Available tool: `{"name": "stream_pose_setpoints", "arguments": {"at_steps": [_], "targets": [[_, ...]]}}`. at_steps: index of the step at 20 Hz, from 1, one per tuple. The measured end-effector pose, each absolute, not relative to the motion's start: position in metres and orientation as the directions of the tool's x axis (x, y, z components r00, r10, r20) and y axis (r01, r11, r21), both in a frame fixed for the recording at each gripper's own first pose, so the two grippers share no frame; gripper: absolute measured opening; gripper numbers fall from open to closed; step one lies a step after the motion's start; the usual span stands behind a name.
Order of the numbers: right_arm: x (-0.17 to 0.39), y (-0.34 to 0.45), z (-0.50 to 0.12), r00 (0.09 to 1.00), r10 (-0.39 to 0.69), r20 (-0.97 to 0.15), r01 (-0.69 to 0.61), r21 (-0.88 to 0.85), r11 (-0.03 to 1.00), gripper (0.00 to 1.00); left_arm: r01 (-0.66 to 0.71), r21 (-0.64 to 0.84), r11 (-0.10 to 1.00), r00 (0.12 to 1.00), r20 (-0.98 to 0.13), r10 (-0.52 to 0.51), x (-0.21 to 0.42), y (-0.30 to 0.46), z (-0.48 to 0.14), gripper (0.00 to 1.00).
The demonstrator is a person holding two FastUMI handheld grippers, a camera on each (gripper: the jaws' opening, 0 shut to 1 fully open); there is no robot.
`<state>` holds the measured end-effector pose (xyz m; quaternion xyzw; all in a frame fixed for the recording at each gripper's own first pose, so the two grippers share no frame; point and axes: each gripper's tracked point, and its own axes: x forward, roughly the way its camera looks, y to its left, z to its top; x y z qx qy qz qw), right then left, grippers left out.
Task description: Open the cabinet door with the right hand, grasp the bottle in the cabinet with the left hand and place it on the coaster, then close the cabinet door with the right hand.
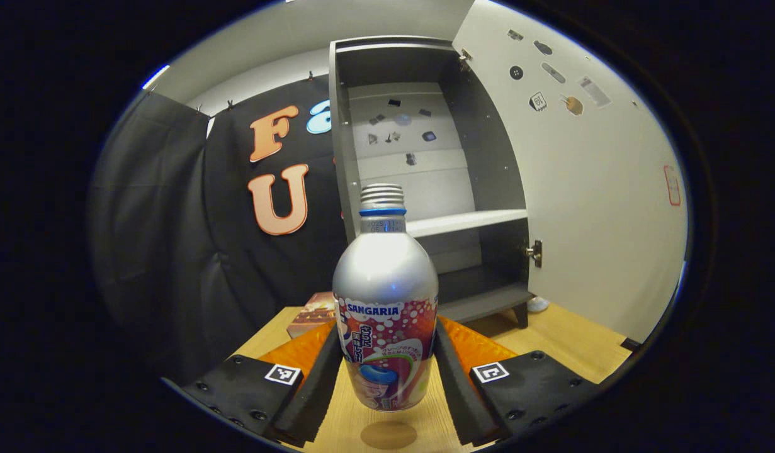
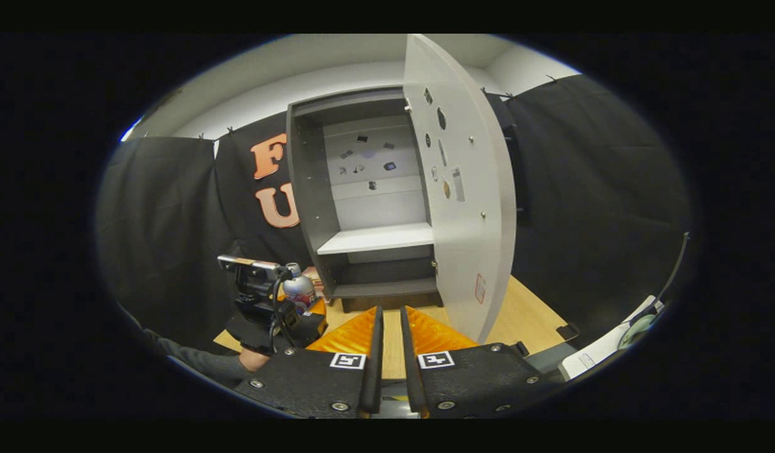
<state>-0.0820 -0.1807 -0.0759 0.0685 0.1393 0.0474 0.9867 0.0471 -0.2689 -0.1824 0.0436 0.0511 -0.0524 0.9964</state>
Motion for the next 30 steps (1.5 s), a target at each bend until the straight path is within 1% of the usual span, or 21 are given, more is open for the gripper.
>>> {"name": "stream_pose_setpoints", "arguments": {"at_steps": [3, 9, 10, 11, 13, 16, 19, 24, 30], "targets": [[-0.084, -0.177, -0.089, 0.945, 0.124, -0.304, -0.082, 0.148, 0.986, 0.16, 0.103, 0.077, 0.992, 0.984, -0.150, -0.090, 0.035, -0.263, -0.223, 0.85], [-0.084, -0.173, -0.116, 0.914, 0.134, -0.384, -0.087, 0.138, 0.987, 0.16, 0.087, 0.080, 0.993, 0.974, -0.214, -0.068, 0.039, -0.253, -0.291, 0.84], [-0.083, -0.172, -0.120, 0.908, 0.135, -0.396, -0.088, 0.134, 0.987, 0.14, 0.080, 0.083, 0.993, 0.971, -0.232, -0.059, 0.041, -0.250, -0.301, 0.84], [-0.081, -0.172, -0.124, 0.903, 0.135, -0.407, -0.090, 0.128, 0.988, 0.16, 0.071, 0.078, 0.994, 0.967, -0.250, -0.049, 0.041, -0.248, -0.313, 0.83], [-0.077, -0.170, -0.132, 0.893, 0.140, -0.427, -0.095, 0.126, 0.988, 0.16, 0.062, 0.061, 0.996, 0.959, -0.279, -0.042, 0.040, -0.246, -0.327, 0.84], [-0.074, -0.165, -0.136, 0.881, 0.154, -0.447, -0.108, 0.127, 0.986, 0.16, 0.057, 0.040, 0.998, 0.958, -0.284, -0.043, 0.042, -0.244, -0.338, 0.84], [-0.072, -0.164, -0.143, 0.868, 0.161, -0.469, -0.120, 0.116, 0.986, 0.16, 0.037, 0.016, 0.999, 0.948, -0.318, -0.030, 0.039, -0.238, -0.353, 0.84], [-0.072, -0.167, -0.140, 0.866, 0.170, -0.470, -0.122, 0.131, 0.984, 0.16, 0.037, -0.002, 0.999, 0.960, -0.279, -0.036, 0.040, -0.236, -0.351, 0.84], [-0.075, -0.167, -0.143, 0.858, 0.176, -0.482, -0.131, 0.126, 0.983, 0.16, 0.021, 0.006, 1.000, 0.964, -0.267, -0.019, 0.043, -0.236, -0.354, 0.84]]}}
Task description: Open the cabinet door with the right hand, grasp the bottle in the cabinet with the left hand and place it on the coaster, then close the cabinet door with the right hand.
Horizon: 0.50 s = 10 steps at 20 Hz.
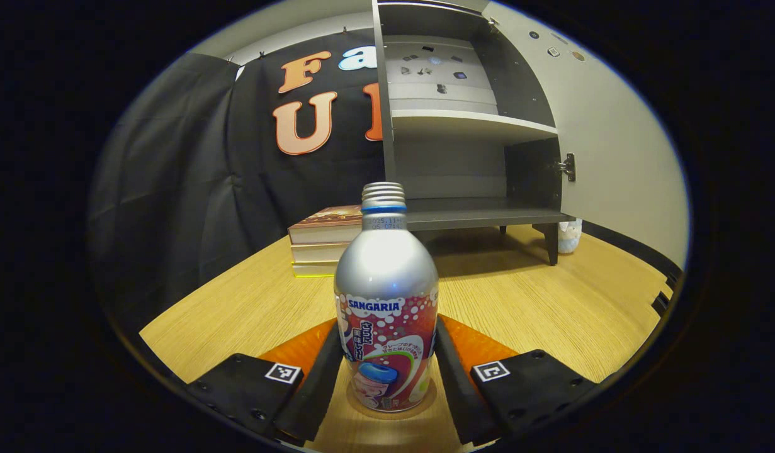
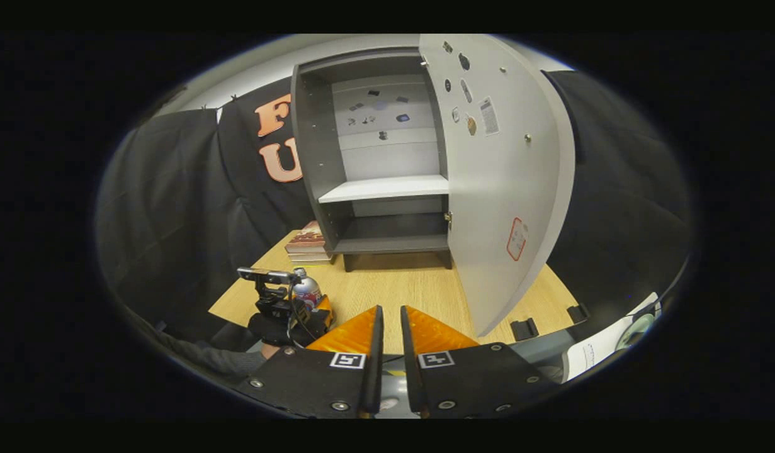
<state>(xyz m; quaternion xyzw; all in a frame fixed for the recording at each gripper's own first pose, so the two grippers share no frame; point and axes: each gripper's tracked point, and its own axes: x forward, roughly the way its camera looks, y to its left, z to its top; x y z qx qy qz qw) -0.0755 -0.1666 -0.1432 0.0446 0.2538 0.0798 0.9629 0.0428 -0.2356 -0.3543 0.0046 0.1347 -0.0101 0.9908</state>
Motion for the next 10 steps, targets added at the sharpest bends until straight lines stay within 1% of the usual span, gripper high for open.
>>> {"name": "stream_pose_setpoints", "arguments": {"at_steps": [3, 5, 8, 10], "targets": [[-0.077, -0.165, -0.142, 0.860, 0.184, -0.475, -0.137, 0.132, 0.982, 0.16, 0.025, 0.000, 1.000, 0.956, -0.293, -0.024, 0.041, -0.236, -0.358, 0.85], [-0.077, -0.166, -0.140, 0.863, 0.188, -0.470, -0.138, 0.139, 0.981, 0.16, 0.024, -0.014, 1.000, 0.947, -0.321, -0.027, 0.034, -0.236, -0.362, 0.87], [-0.078, -0.166, -0.142, 0.863, 0.192, -0.468, -0.135, 0.153, 0.979, 0.16, 0.027, -0.007, 1.000, 0.948, -0.316, -0.028, 0.033, -0.235, -0.358, 0.92], [-0.079, -0.167, -0.141, 0.864, 0.195, -0.465, -0.135, 0.160, 0.978, 0.16, 0.031, -0.002, 1.000, 0.950, -0.311, -0.030, 0.032, -0.234, -0.356, 0.92]]}}
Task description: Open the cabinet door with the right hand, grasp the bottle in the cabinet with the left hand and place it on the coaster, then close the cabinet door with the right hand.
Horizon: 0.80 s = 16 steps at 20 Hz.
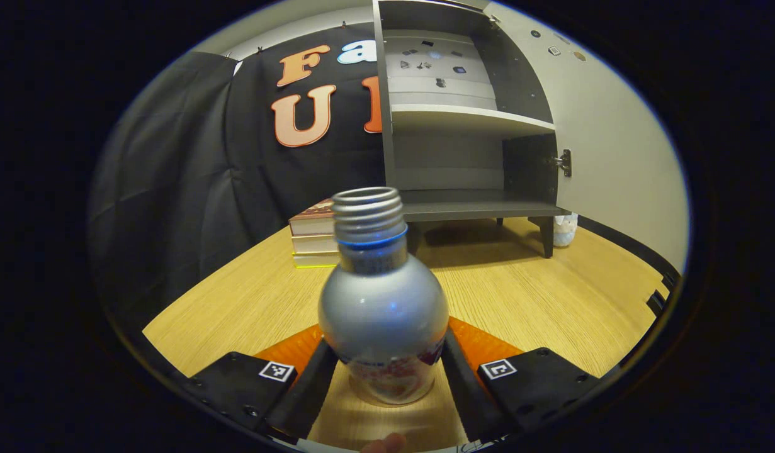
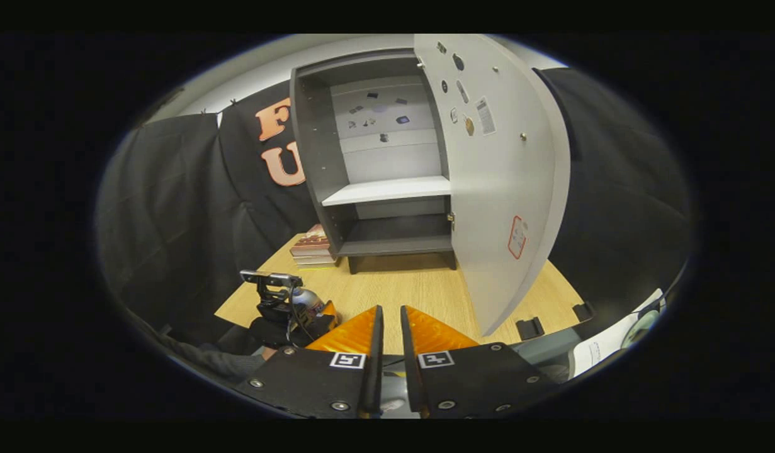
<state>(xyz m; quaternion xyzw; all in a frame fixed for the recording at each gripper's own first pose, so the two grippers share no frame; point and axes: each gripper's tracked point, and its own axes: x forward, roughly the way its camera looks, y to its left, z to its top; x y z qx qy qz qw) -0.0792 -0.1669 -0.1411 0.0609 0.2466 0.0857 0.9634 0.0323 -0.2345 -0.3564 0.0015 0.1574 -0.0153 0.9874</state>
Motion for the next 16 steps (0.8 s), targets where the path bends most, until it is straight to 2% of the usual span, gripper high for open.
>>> {"name": "stream_pose_setpoints", "arguments": {"at_steps": [7, 16], "targets": [[-0.081, -0.170, -0.135, 0.871, 0.197, -0.449, -0.136, 0.165, 0.977, 0.16, 0.028, 0.029, 0.999, 0.958, -0.285, -0.018, 0.030, -0.233, -0.340, 0.93], [-0.085, -0.171, -0.111, 0.904, 0.199, -0.379, -0.135, 0.190, 0.972, 0.16, 0.039, 0.045, 0.998, 0.987, -0.155, -0.032, 0.022, -0.234, -0.255, 0.94]]}}
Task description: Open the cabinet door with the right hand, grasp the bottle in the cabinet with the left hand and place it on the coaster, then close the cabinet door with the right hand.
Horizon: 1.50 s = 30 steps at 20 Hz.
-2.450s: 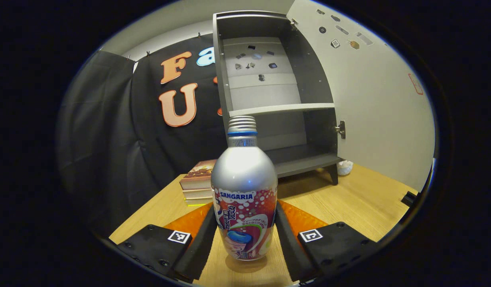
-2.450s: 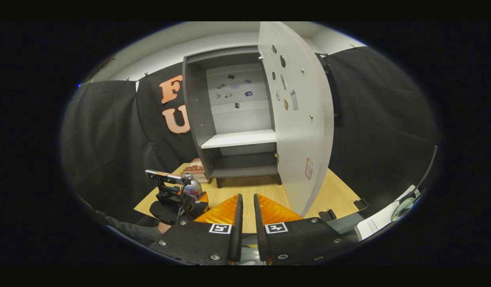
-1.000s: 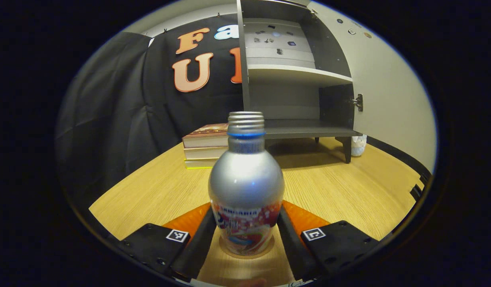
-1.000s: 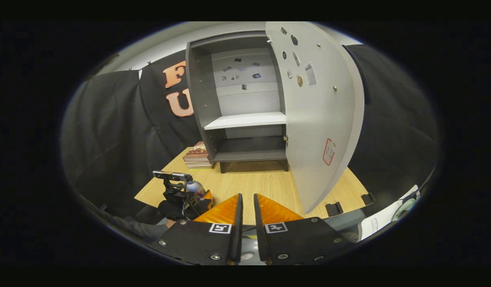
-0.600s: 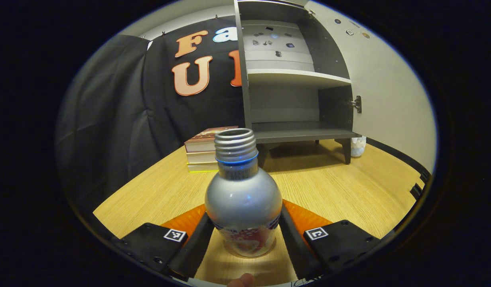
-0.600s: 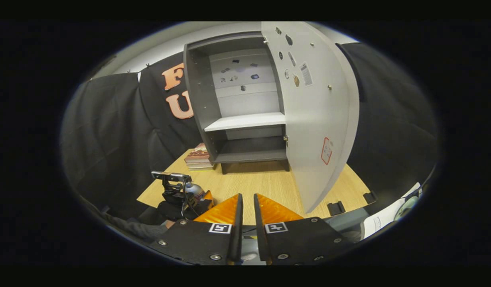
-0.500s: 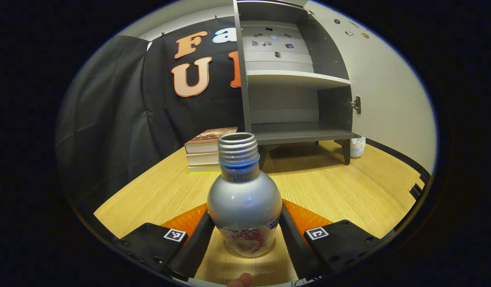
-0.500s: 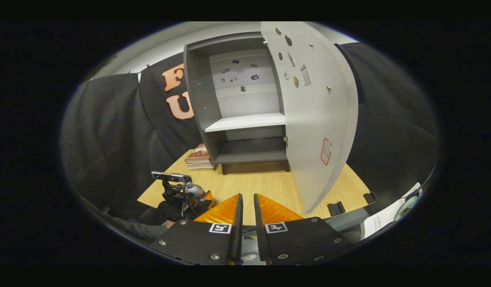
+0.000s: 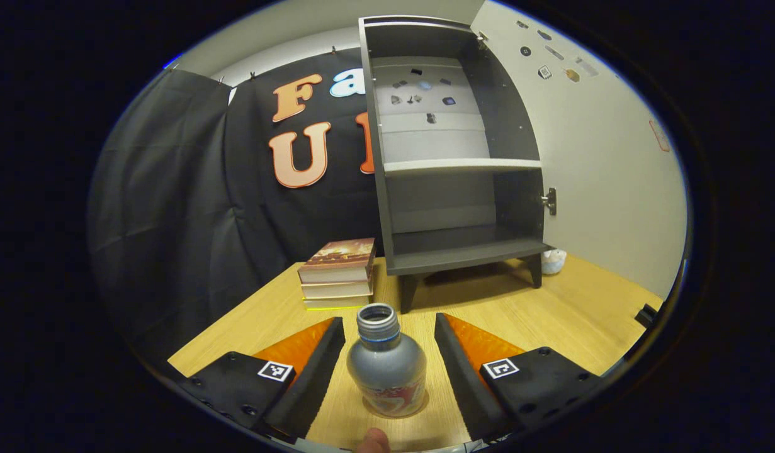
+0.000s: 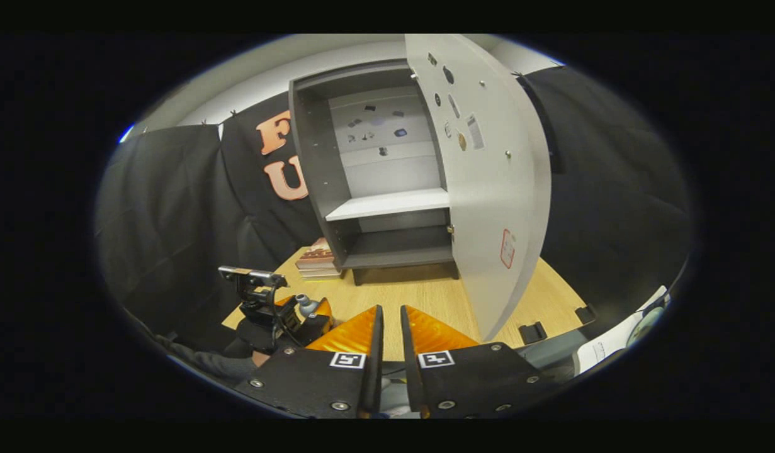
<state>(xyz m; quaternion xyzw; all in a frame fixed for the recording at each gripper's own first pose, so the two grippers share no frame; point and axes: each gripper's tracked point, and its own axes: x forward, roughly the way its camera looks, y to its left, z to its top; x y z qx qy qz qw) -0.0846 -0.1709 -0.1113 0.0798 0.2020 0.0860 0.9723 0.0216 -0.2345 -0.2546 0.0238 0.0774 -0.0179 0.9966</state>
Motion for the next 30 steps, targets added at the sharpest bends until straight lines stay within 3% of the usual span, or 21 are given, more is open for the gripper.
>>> {"name": "stream_pose_setpoints", "arguments": {"at_steps": [8, 11, 12, 14, 15, 17, 19, 22, 23, 25, 27, 29, 30], "targets": [[-0.086, -0.189, -0.052, 0.960, 0.159, -0.230, -0.117, 0.184, 0.976, 0.16, 0.063, 0.095, 0.993, 0.998, -0.033, -0.060, 0.009, -0.241, -0.150, 0.94], [-0.085, -0.205, -0.026, 0.976, 0.133, -0.170, -0.104, 0.172, 0.980, 0.16, 0.089, 0.077, 0.993, 0.996, -0.041, -0.086, 0.000, -0.246, -0.125, 0.94], [-0.084, -0.211, -0.019, 0.981, 0.120, -0.152, -0.095, 0.163, 0.982, 0.22, 0.094, 0.072, 0.993, 0.995, -0.043, -0.091, -0.001, -0.245, -0.119, 0.94], [-0.083, -0.227, -0.006, 0.988, 0.094, -0.124, -0.075, 0.147, 0.986, 0.22, 0.102, 0.058, 0.993, 0.994, -0.037, -0.100, -0.005, -0.244, -0.104, 0.94], [-0.081, -0.236, 0.000, 0.991, 0.080, -0.111, -0.063, 0.144, 0.988, 0.13, 0.109, 0.052, 0.993, 0.994, -0.039, -0.107, -0.007, -0.244, -0.099, 0.94], [-0.078, -0.252, 0.007, 0.994, 0.053, -0.095, -0.039, 0.140, 0.989, 0.23, 0.122, 0.032, 0.992, 0.992, -0.047, -0.121, -0.010, -0.244, -0.093, 0.94], [-0.075, -0.269, 0.010, 0.996, 0.023, -0.086, -0.011, 0.130, 0.991, 0.13, 0.118, 0.027, 0.993, 0.992, -0.055, -0.117, -0.011, -0.238, -0.088, 0.94], [-0.071, -0.295, 0.010, 0.996, -0.017, -0.085, 0.027, 0.114, 0.993, 0.25, 0.112, 0.026, 0.993, 0.992, -0.058, -0.111, -0.012, -0.229, -0.080, 0.94], [-0.069, -0.304, 0.011, 0.997, -0.026, -0.079, 0.036, 0.119, 0.992, 0.26, 0.108, 0.031, 0.994, 0.993, -0.054, -0.106, -0.012, -0.226, -0.077, 0.94], [-0.064, -0.318, 0.012, 0.997, -0.039, -0.074, 0.048, 0.133, 0.990, 0.18, 0.100, 0.034, 0.994, 0.994, -0.054, -0.098, -0.013, -0.221, -0.072, 0.94], [-0.053, -0.327, 0.010, 0.996, -0.037, -0.077, 0.048, 0.143, 0.989, 0.26, 0.093, 0.034, 0.995, 0.994, -0.059, -0.091, -0.013, -0.218, -0.070, 0.94], [-0.043, -0.333, 0.007, 0.996, -0.025, -0.090, 0.038, 0.146, 0.989, 0.27, 0.080, 0.042, 0.996, 0.995, -0.064, -0.077, -0.011, -0.214, -0.071, 0.94], [-0.038, -0.336, 0.006, 0.995, -0.022, -0.095, 0.036, 0.145, 0.989, 0.36, 0.073, 0.049, 0.996, 0.995, -0.068, -0.069, -0.012, -0.212, -0.071, 0.94]]}}
